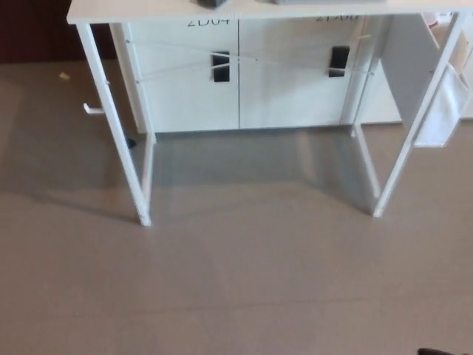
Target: The robot walks towards a desk on which an eraser is kept on the left hand side and a container is kept on the right hand side. The robot picks up the eraser using its left hand and places it in the container.
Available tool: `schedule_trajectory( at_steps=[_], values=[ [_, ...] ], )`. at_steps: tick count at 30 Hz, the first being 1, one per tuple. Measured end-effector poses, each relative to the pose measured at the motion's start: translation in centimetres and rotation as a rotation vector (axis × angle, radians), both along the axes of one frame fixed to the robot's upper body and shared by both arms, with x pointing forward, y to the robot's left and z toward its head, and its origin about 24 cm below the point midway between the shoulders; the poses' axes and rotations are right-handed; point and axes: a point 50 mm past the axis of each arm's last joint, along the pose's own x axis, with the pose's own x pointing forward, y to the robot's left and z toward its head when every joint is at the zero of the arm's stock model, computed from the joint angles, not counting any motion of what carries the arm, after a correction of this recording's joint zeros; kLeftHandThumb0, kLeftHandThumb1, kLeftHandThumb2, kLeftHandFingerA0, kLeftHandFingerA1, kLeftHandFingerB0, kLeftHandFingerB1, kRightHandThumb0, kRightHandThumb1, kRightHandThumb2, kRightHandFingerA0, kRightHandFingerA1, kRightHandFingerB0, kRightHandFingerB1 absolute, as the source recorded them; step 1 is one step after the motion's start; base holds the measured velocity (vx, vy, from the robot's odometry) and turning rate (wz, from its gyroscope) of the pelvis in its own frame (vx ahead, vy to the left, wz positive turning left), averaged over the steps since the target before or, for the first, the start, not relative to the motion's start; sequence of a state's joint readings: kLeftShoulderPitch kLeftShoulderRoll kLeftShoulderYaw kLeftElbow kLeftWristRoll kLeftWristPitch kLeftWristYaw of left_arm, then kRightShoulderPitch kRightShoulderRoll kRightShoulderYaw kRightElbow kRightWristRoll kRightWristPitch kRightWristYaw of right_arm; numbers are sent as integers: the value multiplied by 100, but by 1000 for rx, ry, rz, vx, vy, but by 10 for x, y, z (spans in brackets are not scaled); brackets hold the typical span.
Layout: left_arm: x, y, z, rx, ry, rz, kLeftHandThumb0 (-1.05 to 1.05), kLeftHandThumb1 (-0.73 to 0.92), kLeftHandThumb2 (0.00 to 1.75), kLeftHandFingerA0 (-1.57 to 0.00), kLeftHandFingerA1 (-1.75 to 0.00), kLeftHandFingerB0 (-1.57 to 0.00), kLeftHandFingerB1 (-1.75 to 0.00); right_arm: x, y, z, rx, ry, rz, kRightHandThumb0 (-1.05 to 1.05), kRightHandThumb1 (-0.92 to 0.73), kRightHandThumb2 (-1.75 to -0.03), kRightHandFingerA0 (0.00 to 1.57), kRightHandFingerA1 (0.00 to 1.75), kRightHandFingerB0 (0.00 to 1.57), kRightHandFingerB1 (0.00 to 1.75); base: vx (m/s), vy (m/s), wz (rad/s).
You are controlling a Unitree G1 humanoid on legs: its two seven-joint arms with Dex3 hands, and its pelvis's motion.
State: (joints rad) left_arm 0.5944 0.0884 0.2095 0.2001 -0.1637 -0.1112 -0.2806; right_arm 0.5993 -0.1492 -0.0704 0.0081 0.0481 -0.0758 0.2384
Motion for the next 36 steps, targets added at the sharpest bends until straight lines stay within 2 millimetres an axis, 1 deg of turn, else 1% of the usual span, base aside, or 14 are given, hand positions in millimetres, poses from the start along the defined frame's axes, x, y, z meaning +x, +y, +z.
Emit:
schedule_trajectory(
  at_steps=[6,12,14,19,20,21,24,25,26,29,31,34,35,36],
  values=[
    [1,1,1,9,-5,1,-29,57,63,-28,-36,-24,-33,2,2,0,5,-5,1,-39,-45,-69,58,53,37,46,209,64,8],
    [0,2,1,13,-2,2,-28,56,62,-28,-36,-24,-32,2,3,0,10,-6,-2,-39,-45,-69,57,53,36,46,209,-151,23],
    [3,-2,4,4,-25,1,-23,60,61,-28,-34,-24,-31,3,4,-2,15,-4,-3,-41,-45,-71,57,53,35,47,282,-379,32],
    [12,-8,15,-19,-89,4,-26,60,62,-26,-35,-24,-31,6,2,-2,5,-9,-2,-41,-45,-71,58,54,38,48,200,-118,2],
    [15,-9,18,-25,-102,9,-27,59,62,-27,-35,-24,-32,6,2,-2,5,-6,-3,-33,-55,-57,62,45,40,39,203,-7,-6],
    [18,-10,21,-29,-112,14,-28,58,63,-24,-35,-23,-32,5,1,-3,4,-4,-4,-39,-46,-70,56,53,35,46,213,17,-5],
    [23,-12,26,-36,-126,25,-28,57,63,-24,-35,-23,-32,3,2,-4,6,6,-5,-39,-45,-70,56,53,35,46,199,80,-14],
    [24,-12,26,-37,-125,27,-28,55,63,-24,-35,-22,-32,2,2,-4,6,8,-5,-33,-55,-56,62,45,40,39,285,156,-11],
    [25,-13,27,-41,-120,33,-28,55,63,-24,-35,-23,-32,1,2,-5,7,11,-6,-40,-45,-70,56,53,36,47,300,184,-18],
    [26,-16,24,-53,-101,42,-27,57,63,-24,-35,-23,-32,-1,5,-7,18,17,-11,-40,-45,-71,57,54,36,47,313,203,-24],
    [24,-13,18,-48,-72,43,-26,58,64,-24,-35,-23,-32,2,9,-6,26,-1,-6,-40,-45,-71,57,54,36,47,306,208,-6],
    [20,-9,11,-45,-33,47,-27,57,62,-25,-35,-25,-33,2,10,-6,24,-2,-7,-39,-45,-70,56,53,36,47,270,121,4],
    [19,-7,10,-41,-23,46,-28,57,63,-25,-36,-26,-33,2,10,-7,25,-2,-8,-33,-55,-57,60,45,39,39,200,38,18],
    [18,-6,10,-36,-16,46,-27,57,63,-25,-36,-27,-33,1,10,-7,27,-1,-9,-40,-46,-70,53,52,35,46,219,-9,11]
  ],
)
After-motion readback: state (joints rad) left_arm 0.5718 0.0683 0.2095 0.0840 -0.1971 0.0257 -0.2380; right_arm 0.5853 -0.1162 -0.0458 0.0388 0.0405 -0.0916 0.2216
